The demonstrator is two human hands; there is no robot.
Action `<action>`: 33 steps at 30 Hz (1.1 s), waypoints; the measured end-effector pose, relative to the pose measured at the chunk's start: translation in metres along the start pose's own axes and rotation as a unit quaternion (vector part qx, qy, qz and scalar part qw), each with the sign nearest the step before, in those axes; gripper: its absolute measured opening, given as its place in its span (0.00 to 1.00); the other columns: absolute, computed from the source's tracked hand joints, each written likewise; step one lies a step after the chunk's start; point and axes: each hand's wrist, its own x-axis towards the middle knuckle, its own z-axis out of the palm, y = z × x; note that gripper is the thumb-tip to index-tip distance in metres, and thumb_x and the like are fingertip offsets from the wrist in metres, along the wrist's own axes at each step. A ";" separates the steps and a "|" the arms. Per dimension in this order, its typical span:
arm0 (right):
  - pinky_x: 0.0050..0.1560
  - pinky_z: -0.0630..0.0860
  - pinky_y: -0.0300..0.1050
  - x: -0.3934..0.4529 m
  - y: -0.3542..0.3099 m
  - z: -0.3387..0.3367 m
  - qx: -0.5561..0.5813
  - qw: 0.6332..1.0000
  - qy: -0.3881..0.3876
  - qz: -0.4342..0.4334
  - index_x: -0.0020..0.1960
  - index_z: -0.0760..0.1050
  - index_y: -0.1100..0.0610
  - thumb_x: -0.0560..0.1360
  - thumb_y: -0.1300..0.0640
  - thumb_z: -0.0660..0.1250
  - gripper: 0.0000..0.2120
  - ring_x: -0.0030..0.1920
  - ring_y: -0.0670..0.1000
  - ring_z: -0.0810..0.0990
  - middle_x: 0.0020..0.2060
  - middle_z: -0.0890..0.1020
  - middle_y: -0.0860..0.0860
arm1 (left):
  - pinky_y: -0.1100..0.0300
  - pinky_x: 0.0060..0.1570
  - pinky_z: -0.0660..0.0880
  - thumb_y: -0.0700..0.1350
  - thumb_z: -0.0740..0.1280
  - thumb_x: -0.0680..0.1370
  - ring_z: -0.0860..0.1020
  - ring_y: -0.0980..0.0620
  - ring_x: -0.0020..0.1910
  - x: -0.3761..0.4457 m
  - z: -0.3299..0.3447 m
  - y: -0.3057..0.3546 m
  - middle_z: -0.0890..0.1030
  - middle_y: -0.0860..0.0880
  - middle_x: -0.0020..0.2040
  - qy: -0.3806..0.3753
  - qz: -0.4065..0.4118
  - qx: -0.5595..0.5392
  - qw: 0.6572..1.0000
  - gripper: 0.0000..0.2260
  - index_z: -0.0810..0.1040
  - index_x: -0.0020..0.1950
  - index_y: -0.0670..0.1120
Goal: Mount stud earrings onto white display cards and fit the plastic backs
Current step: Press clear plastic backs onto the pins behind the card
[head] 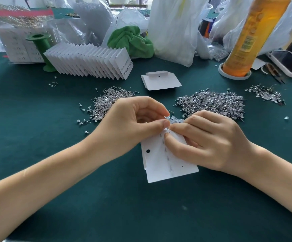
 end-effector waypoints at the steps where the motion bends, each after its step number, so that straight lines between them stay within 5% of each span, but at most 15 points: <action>1: 0.28 0.75 0.46 0.000 0.000 0.000 -0.001 1.000 0.002 0.001 0.43 0.83 0.59 0.68 0.72 0.72 0.10 0.26 0.56 0.75 0.31 0.81 0.56 | 0.59 0.48 0.78 0.37 0.74 0.70 0.81 0.57 0.38 0.000 0.000 0.000 0.84 0.50 0.39 -0.001 0.002 0.003 1.000 0.06 0.81 0.44 0.44; 13: 0.28 0.76 0.46 0.001 -0.001 -0.001 -0.018 1.000 0.004 -0.008 0.42 0.83 0.59 0.65 0.73 0.73 0.11 0.26 0.56 0.76 0.32 0.82 0.56 | 0.67 0.42 0.77 0.36 0.73 0.70 0.80 0.59 0.36 0.005 -0.003 0.005 0.83 0.52 0.36 -0.044 0.014 0.033 0.998 0.05 0.81 0.45 0.41; 27: 0.27 0.75 0.46 0.002 0.003 0.000 -0.017 1.000 0.011 -0.002 0.42 0.83 0.58 0.70 0.71 0.71 0.09 0.26 0.56 0.77 0.34 0.83 0.56 | 0.54 0.50 0.78 0.37 0.73 0.70 0.82 0.54 0.41 0.013 -0.010 0.011 0.85 0.47 0.42 -0.084 0.004 0.072 0.994 0.05 0.81 0.45 0.42; 33: 0.26 0.75 0.45 0.003 0.003 0.000 -0.020 1.000 0.011 0.016 0.42 0.83 0.58 0.71 0.71 0.70 0.09 0.27 0.55 0.78 0.35 0.84 0.56 | 0.57 0.49 0.78 0.36 0.73 0.70 0.81 0.54 0.40 0.016 -0.010 0.014 0.84 0.43 0.43 -0.100 0.008 0.082 0.992 0.06 0.81 0.47 0.40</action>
